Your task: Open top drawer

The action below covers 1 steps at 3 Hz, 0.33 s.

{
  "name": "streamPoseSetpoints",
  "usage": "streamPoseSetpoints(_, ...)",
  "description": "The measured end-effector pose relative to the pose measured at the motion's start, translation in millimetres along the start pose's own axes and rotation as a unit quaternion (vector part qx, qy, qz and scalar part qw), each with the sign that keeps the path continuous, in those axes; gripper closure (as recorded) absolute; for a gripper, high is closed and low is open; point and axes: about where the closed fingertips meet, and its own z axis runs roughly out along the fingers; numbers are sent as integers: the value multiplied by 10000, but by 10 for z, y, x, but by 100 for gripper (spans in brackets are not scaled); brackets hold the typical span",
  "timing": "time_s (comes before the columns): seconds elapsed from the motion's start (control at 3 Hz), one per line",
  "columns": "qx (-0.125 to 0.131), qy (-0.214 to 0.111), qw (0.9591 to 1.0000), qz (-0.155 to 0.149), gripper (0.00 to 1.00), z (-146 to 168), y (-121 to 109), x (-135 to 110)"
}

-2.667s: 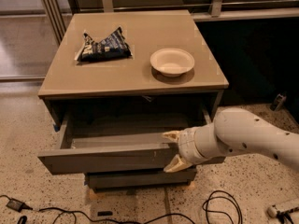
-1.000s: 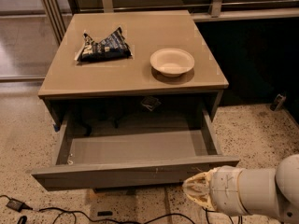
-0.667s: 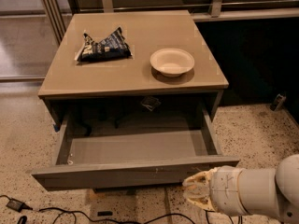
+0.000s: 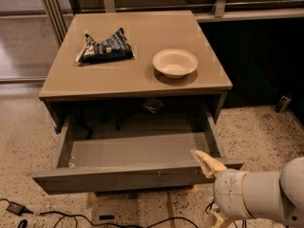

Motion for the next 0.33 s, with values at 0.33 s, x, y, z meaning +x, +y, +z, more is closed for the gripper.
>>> streamPoseSetpoints(0.33,0,0,10000,0,0,0,0,0)
